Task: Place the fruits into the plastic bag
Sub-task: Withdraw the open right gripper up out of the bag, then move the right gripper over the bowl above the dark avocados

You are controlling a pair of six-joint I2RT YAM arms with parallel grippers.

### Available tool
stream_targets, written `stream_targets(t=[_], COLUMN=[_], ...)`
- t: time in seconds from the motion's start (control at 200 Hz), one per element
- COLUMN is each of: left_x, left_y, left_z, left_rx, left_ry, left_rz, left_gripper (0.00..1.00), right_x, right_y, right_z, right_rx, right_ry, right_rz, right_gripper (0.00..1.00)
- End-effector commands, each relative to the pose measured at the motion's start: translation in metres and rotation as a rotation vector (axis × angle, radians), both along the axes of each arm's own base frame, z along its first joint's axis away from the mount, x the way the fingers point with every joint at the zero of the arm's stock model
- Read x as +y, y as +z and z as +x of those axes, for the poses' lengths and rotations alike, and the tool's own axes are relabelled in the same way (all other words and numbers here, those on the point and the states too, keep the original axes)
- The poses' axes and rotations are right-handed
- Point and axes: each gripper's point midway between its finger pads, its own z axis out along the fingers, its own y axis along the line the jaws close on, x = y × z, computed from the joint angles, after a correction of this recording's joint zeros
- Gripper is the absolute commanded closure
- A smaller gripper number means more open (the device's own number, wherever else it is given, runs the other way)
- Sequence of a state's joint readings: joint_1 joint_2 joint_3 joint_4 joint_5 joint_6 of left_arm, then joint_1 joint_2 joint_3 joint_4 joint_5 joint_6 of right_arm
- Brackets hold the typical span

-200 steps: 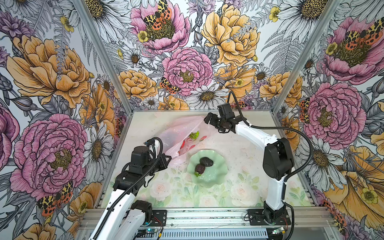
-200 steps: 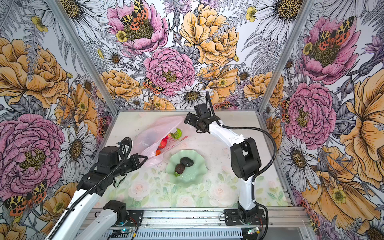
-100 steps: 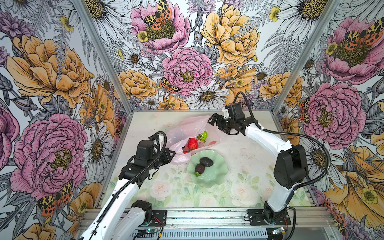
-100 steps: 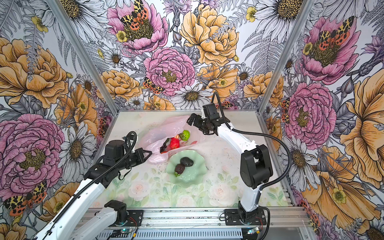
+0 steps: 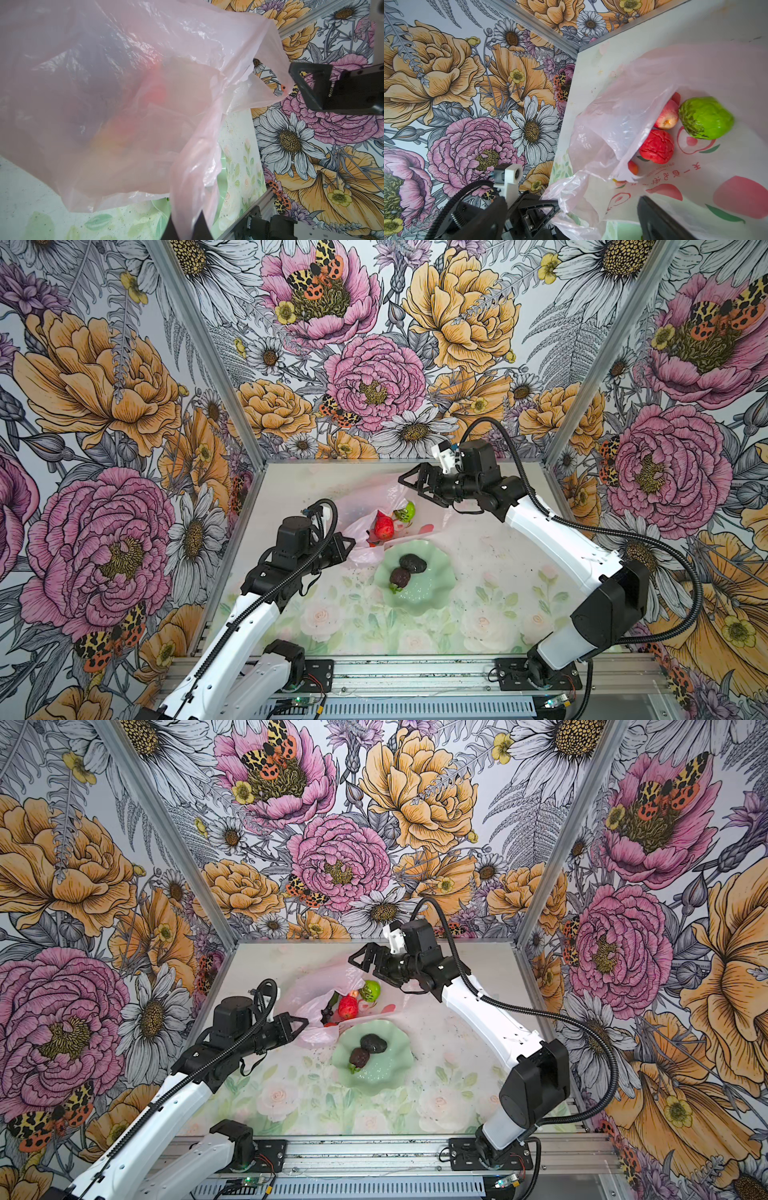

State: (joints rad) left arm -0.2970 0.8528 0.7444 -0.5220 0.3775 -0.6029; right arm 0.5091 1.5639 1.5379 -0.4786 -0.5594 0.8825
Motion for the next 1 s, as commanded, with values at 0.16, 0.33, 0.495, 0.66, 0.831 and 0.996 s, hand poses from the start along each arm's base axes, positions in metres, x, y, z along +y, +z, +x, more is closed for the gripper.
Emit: stream_targets(t=[0.16,0.33,0.495,0.66,0.831,0.996], left_x=[0.007,0.008,0.010,0.014,0.015,0.013], left_y=[0.016,0.009,-0.002,-0.014,-0.014,-0.015], left_z=[0.006,0.001,-0.008,-0.018,-0.019,-0.020], left_rx=[-0.072,-0.070,-0.060,-0.045,-0.052,-0.053], left_ry=[0.001,-0.017,-0.033,-0.035,-0.034,-0.043], left_rz=[0.001,0.028,0.069,0.091,0.101,0.107], left_gripper=[1.00,1.00,1.00,1.00,1.00,1.00], right_x=[-0.020,-0.036,-0.042,-0.035,-0.026,-0.015], right_y=[0.022,0.004,-0.020,-0.051,-0.090,-0.130], right_z=[-0.060,-0.085,-0.105,-0.120,-0.131,-0.145], right_rx=[0.044,0.099,0.144,0.182,0.216,0.252], right_ry=[0.014,-0.009,-0.004,0.031,0.052,0.078], right_rz=[-0.021,-0.098,-0.197,-0.298,-0.408,-0.522], right_gripper=[0.00,0.01,0.00,0.00,0.00,0.00])
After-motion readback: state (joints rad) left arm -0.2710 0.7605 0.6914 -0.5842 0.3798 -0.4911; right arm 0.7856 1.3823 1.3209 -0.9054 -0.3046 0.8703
